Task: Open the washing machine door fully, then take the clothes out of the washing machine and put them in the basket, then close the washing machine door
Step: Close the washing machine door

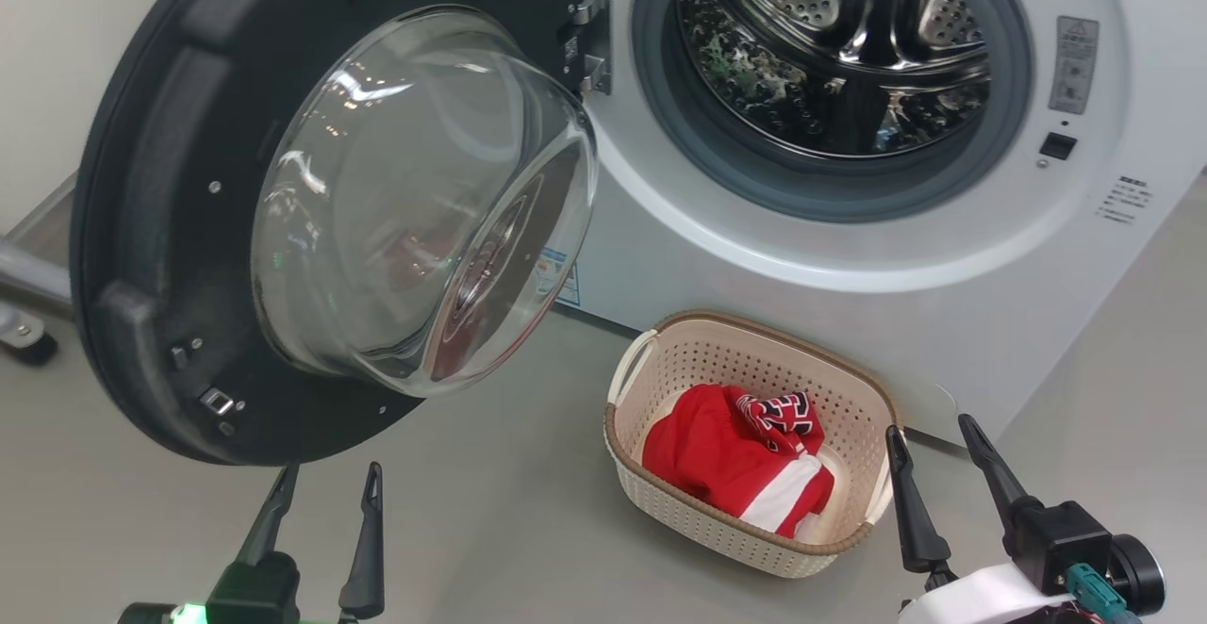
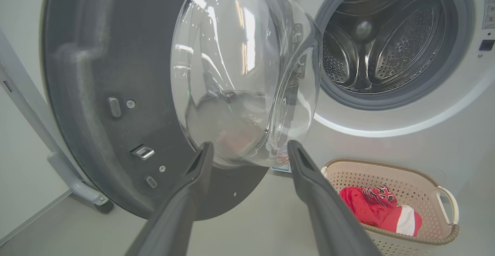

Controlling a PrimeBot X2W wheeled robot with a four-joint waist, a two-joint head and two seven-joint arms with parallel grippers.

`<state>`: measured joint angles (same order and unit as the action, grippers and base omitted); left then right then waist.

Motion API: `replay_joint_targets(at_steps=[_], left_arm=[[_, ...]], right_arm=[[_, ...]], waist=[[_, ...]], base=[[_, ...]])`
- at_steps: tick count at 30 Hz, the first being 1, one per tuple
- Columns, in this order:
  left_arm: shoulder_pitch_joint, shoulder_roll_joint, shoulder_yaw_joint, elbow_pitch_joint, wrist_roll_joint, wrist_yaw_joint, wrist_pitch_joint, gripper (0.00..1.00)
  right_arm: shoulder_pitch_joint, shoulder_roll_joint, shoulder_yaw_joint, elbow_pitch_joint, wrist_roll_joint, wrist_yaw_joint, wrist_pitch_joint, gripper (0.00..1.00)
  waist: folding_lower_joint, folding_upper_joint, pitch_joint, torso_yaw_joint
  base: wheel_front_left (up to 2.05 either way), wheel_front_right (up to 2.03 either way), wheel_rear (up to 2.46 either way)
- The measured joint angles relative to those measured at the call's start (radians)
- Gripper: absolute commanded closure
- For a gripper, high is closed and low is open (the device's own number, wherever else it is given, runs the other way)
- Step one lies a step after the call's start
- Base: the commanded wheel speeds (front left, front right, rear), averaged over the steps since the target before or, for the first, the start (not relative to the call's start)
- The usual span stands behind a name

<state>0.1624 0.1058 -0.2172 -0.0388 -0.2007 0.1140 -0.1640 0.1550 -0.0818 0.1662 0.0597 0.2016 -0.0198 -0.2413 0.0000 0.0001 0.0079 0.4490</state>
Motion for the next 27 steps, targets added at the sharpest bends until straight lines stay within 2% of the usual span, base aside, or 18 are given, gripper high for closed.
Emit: replay_joint_targets(at_steps=[8,26,27], left_arm=[[0.002,-0.001,0.024,-0.001,-0.001,0.0,-0.006,0.0],[0.022,-0.006,0.034,0.0,-0.001,0.004,-0.014,0.0],[0.024,-0.006,0.034,0.0,-0.001,0.004,-0.013,0.16]], right_arm=[[-0.012,0.001,0.023,0.0,-0.001,0.009,0.011,0.0],[-0.012,0.001,0.027,0.007,-0.001,0.009,0.017,0.0],[-0.012,0.001,0.027,0.007,-0.001,0.009,0.017,0.0]], waist=[[0.0,0.0,0.003,0.064],[0.0,0.0,-0.01,0.066],[0.0,0.0,-0.01,0.066]], base=[[0.0,0.0,0.0],[0.0,0.0,0.0],[0.0,0.0,0.0]])
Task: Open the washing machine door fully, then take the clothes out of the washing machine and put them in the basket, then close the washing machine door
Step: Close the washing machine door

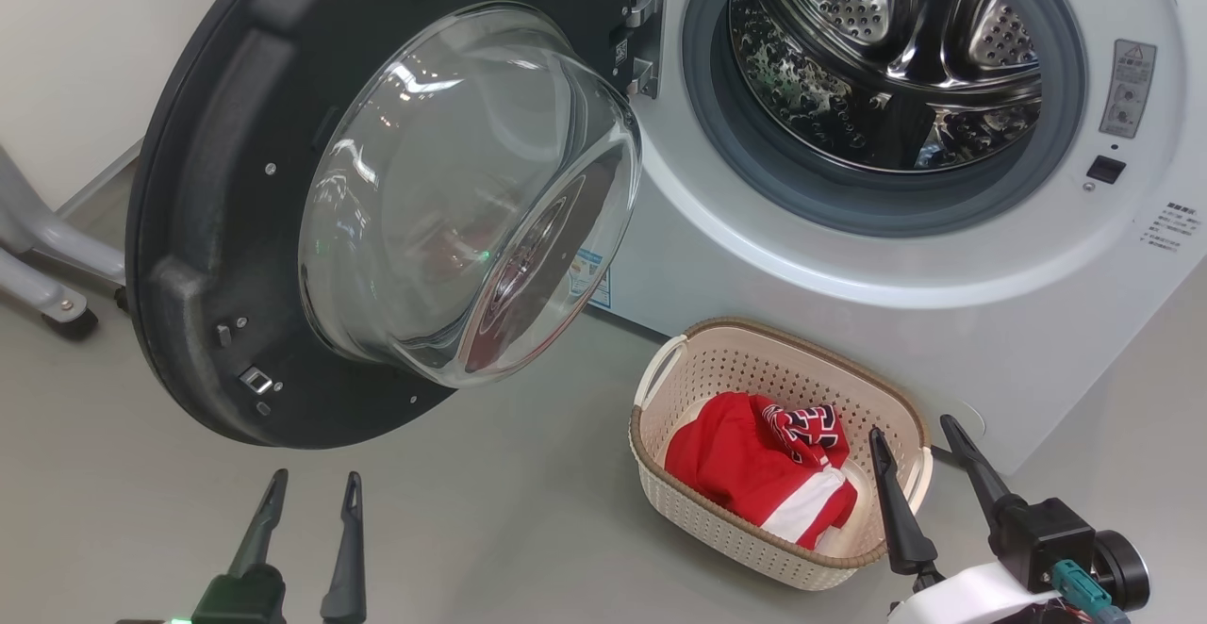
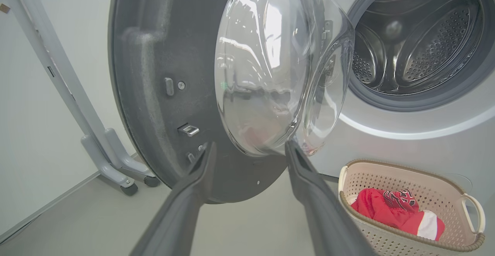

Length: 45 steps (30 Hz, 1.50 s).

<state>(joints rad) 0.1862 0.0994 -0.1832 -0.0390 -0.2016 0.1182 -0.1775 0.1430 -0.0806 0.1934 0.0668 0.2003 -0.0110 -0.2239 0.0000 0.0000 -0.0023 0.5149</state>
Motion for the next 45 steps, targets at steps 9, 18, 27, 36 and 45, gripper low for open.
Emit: replay_joint_targets(at_steps=[9,18,27,36,45], left_arm=[[0.0,-0.006,0.006,0.0,0.0,0.0,0.0,1.0],[0.0,-0.031,-0.015,-0.046,-0.153,-0.067,-0.017,1.0],[0.0,-0.054,0.001,-0.16,-0.658,-0.235,-0.044,1.0],[0.047,-0.051,-0.061,-0.41,-1.061,-0.241,-0.083,1.0],[-0.148,-0.053,0.252,-0.457,-1.359,-0.241,-0.083,1.0]], right_arm=[[0.0,0.0,0.002,0.0,0.0,0.0,0.002,0.0],[0.0,-0.001,0.004,-0.002,0.0,0.0,0.009,0.0],[-0.012,-0.006,0.004,-0.007,-0.002,0.0,0.012,0.0],[-0.012,-0.008,0.004,-0.014,-0.002,-0.001,0.012,0.0],[-0.016,-0.017,0.002,-0.03,-0.008,-0.002,0.022,0.0]], waist=[[0.0,0.0,-0.001,-0.001],[0.0,0.0,0.005,0.0],[0.0,0.0,0.013,0.003],[0.0,0.0,0.018,0.004],[0.0,0.0,0.042,0.007]], base=[[0.0,0.0,0.0],[0.0,0.0,0.0],[0.0,0.0,0.0],[0.0,0.0,0.0],[0.0,0.0,0.0]])
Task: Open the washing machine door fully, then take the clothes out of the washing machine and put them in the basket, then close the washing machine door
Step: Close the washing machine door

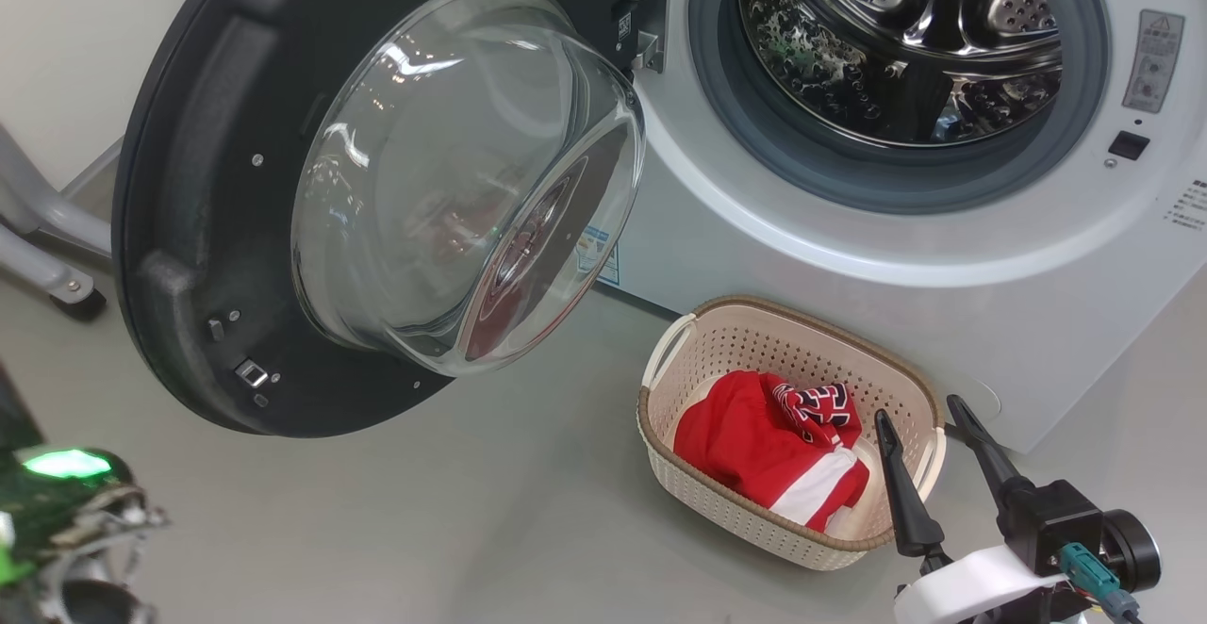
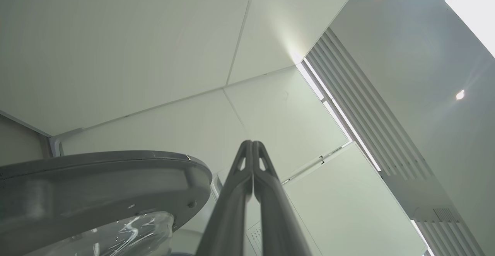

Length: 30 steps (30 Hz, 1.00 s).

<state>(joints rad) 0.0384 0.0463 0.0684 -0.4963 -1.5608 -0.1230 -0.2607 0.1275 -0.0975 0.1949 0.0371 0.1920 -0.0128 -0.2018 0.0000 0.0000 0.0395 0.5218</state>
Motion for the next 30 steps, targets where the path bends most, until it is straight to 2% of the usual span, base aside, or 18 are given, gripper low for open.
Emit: replay_joint_targets(at_steps=[3,7,11,15,21,25,30], left_arm=[[-0.07,0.021,0.094,0.038,-0.077,0.0,0.002,1.0],[-0.139,0.1,0.19,0.131,-0.145,0.001,0.027,1.0],[-0.188,0.173,0.246,0.27,-0.193,0.046,0.067,1.0],[-0.203,0.244,0.25,0.416,-0.225,0.106,0.131,1.0],[-0.214,0.311,0.228,0.555,-0.244,0.162,0.219,1.0],[-0.237,0.345,0.185,0.622,-0.244,0.187,0.277,1.0],[-0.261,0.368,0.127,0.673,-0.243,0.19,0.343,1.0]], right_arm=[[-0.003,-0.003,-0.004,0.0,0.0,0.0,0.0,0.0],[-0.003,-0.005,-0.006,0.0,0.0,0.0,0.0,0.0],[-0.003,-0.005,-0.006,-0.001,0.0,0.0,0.0,0.0],[-0.003,-0.004,-0.002,-0.003,0.0,-0.008,0.003,0.0],[-0.006,-0.005,0.006,-0.013,-0.001,-0.007,0.012,0.0],[-0.014,-0.007,0.008,-0.018,-0.001,-0.007,0.013,0.0],[-0.025,-0.01,0.009,-0.023,-0.002,-0.006,0.021,0.0]], waist=[[0.0,0.0,0.004,0.0],[0.0,0.0,0.005,-0.002],[0.0,0.0,0.005,-0.005],[0.0,0.0,0.004,-0.012],[0.0,0.0,0.014,-0.036],[0.0,0.0,0.027,-0.054],[0.0,0.0,0.043,-0.076]], base=[[0.0,0.0,0.0],[0.0,0.0,0.0],[0.0,0.0,0.0],[0.0,0.0,0.0],[0.0,0.0,0.0],[0.0,0.0,0.0],[0.0,0.0,0.0]])
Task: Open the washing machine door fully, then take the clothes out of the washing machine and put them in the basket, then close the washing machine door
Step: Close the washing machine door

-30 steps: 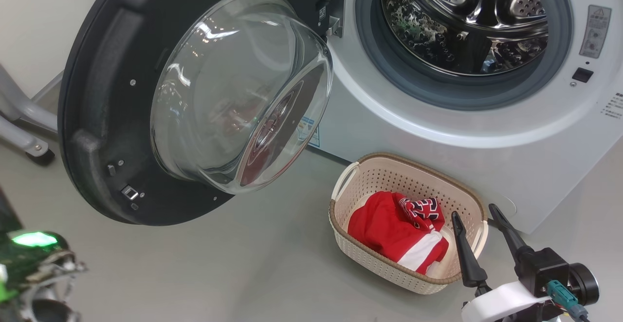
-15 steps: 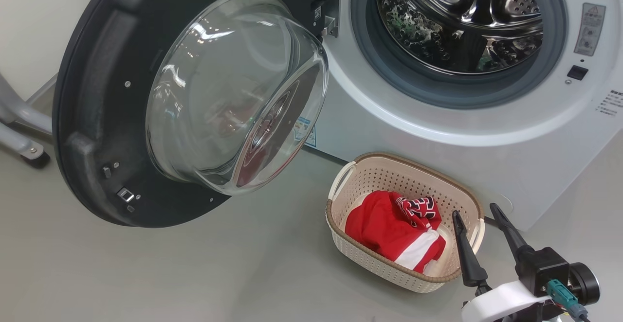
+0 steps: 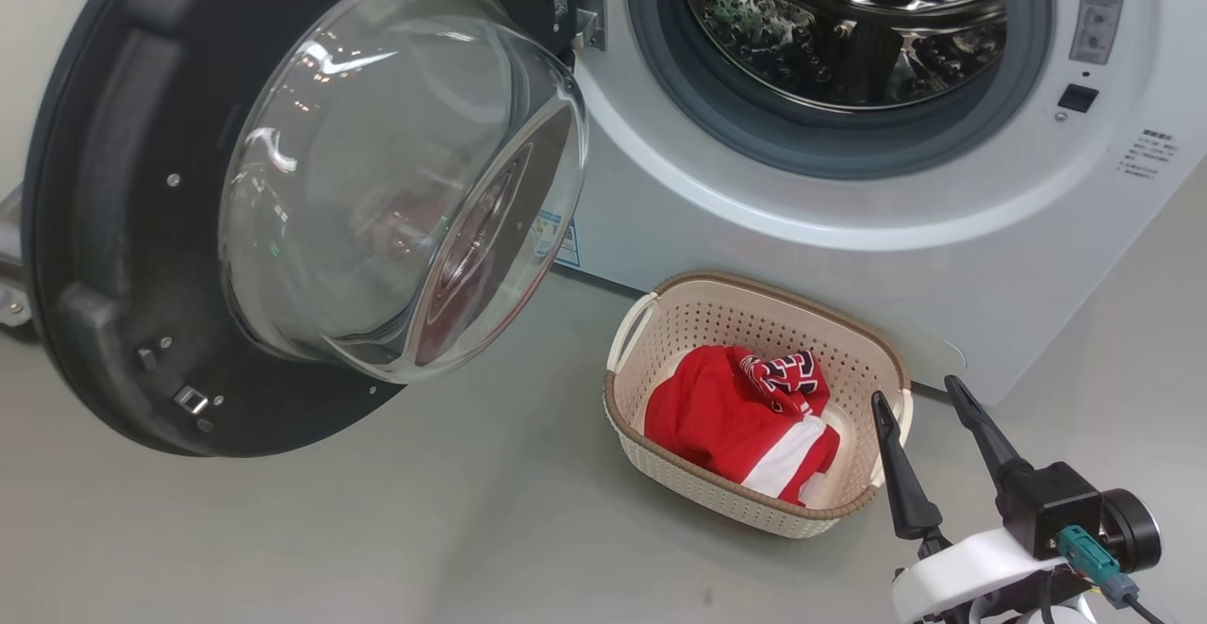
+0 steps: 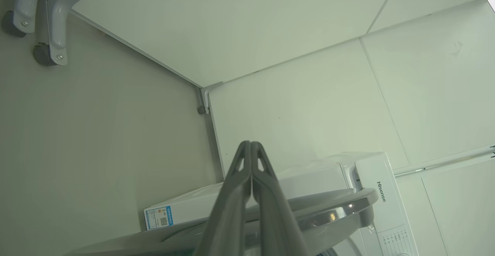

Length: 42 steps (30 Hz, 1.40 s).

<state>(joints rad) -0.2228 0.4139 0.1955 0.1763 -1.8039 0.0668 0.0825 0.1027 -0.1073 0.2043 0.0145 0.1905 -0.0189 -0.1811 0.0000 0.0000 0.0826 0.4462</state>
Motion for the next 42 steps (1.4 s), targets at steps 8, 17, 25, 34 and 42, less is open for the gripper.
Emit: replay_joint_targets(at_steps=[8,17,25,34,42], left_arm=[[-0.039,0.021,-0.063,0.052,0.012,0.0,0.071,1.0],[-0.073,0.023,-0.105,0.106,0.026,-0.012,0.121,1.0],[-0.088,0.034,-0.137,0.12,0.026,-0.047,0.184,1.0],[-0.088,0.044,-0.166,0.119,0.02,-0.095,0.259,1.0],[-0.083,0.038,-0.198,0.09,0.007,-0.134,0.317,1.0]], right_arm=[[-0.002,-0.009,-0.011,-0.013,-0.001,-0.002,0.0,0.0],[-0.014,-0.013,-0.021,-0.016,-0.001,-0.002,0.0,0.0],[-0.014,-0.014,-0.023,-0.017,-0.001,-0.003,0.0,0.0],[-0.014,-0.017,-0.026,-0.019,-0.001,-0.003,0.0,0.0],[-0.021,-0.016,-0.026,-0.018,-0.001,-0.01,-0.009,0.0]], waist=[[0.0,0.0,0.034,-0.023],[0.0,0.0,0.054,-0.026],[0.0,0.0,0.06,-0.02],[0.0,0.0,0.066,-0.015],[0.0,0.0,0.063,-0.02]], base=[[0.0,0.0,0.0],[0.0,0.0,0.0],[0.0,0.0,0.0],[0.0,0.0,0.0],[0.0,0.0,0.0]])
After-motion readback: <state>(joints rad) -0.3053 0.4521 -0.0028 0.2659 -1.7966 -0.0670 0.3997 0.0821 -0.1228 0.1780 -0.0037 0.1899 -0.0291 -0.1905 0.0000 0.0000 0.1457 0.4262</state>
